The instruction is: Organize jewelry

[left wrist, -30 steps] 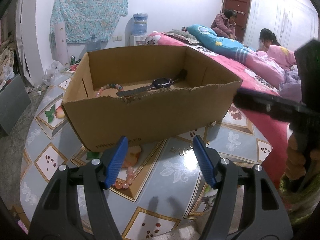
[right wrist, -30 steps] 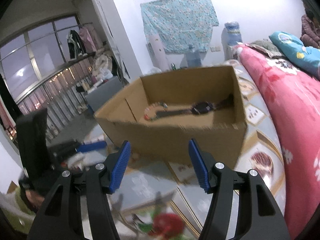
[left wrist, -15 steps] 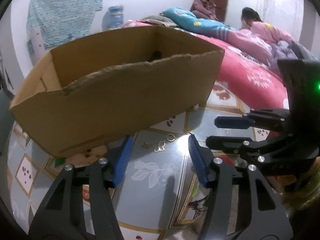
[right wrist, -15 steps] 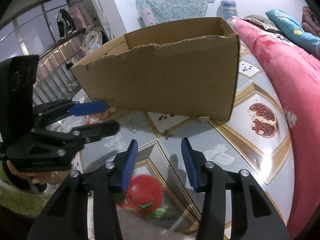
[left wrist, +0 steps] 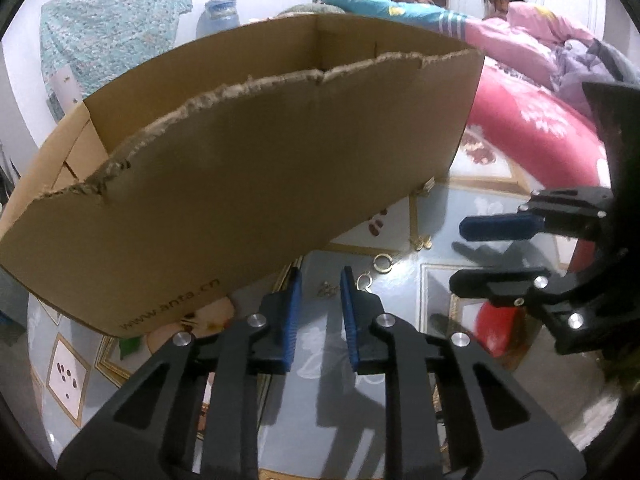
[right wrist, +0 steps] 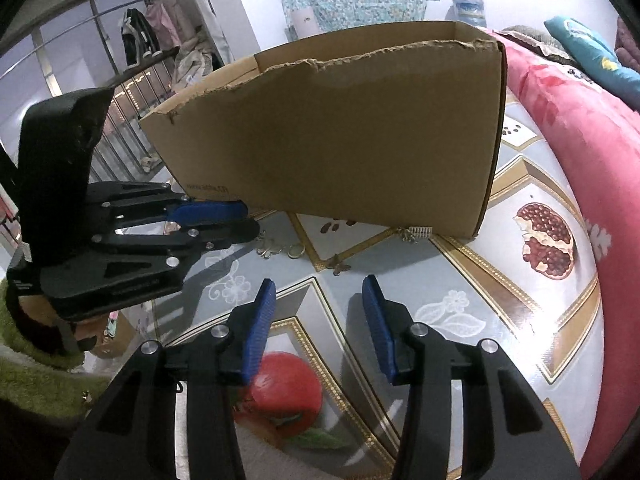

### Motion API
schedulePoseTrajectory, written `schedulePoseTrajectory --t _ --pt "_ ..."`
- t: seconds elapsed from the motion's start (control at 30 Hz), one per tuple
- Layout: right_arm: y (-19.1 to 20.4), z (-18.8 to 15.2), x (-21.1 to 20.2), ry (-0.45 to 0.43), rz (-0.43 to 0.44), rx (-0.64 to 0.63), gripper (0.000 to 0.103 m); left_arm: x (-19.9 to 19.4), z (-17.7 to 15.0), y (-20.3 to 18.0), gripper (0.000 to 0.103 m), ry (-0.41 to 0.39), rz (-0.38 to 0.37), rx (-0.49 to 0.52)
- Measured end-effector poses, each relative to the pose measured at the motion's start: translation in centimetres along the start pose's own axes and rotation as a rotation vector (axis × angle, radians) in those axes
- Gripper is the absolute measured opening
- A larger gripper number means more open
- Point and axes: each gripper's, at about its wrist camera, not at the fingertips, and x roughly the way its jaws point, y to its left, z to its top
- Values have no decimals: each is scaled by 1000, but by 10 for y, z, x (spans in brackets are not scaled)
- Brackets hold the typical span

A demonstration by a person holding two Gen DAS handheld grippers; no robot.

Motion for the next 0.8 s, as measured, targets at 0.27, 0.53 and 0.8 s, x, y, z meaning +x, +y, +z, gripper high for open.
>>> schedulePoseTrajectory --t 0.27,0.53,0.8 --pt "-2 0 1 1 -2 7 44 10 -3 3 10 15 -29 7" --pt "0 1 -1 -3 -9 11 44 10 -2 16 1 1 -77 -51" --pt "7 2 -4 -13 -13 -2 44 -22 -6 32 1 -77 -86 -133"
